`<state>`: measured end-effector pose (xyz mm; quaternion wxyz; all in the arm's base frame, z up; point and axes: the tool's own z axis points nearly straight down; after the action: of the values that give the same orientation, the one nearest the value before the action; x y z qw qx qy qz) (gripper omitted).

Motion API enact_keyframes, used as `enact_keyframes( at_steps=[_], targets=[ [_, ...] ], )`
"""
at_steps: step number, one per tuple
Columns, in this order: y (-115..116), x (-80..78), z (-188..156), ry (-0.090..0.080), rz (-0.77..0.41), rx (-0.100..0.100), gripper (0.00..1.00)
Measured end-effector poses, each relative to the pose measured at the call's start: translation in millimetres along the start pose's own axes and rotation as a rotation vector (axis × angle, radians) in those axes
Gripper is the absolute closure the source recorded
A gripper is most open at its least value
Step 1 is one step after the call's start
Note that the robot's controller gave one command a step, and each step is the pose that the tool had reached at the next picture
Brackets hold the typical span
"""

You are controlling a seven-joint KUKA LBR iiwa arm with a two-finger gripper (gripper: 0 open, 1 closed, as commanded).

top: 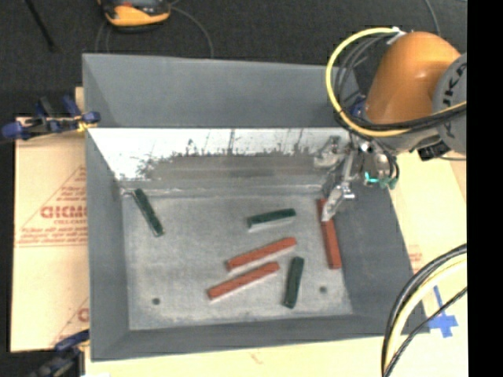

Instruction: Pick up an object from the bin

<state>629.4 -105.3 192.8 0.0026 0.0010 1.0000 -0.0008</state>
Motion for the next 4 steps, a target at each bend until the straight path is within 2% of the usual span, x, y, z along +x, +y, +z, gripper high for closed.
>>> enact_keyframes(
  at_steps=[1,2,3,4],
  targets=[
    [7,-13.6,113,-0.001,-0.037,0.0,1.0],
    [7,-14.9,116,-0.016,-0.039,0.003,0.0],
    [7,-14.8,116,-0.016,-0.04,0.003,0.0],
    [52,-27.2,112,-0.001,-0.254,0.006,1.0]
  ],
)
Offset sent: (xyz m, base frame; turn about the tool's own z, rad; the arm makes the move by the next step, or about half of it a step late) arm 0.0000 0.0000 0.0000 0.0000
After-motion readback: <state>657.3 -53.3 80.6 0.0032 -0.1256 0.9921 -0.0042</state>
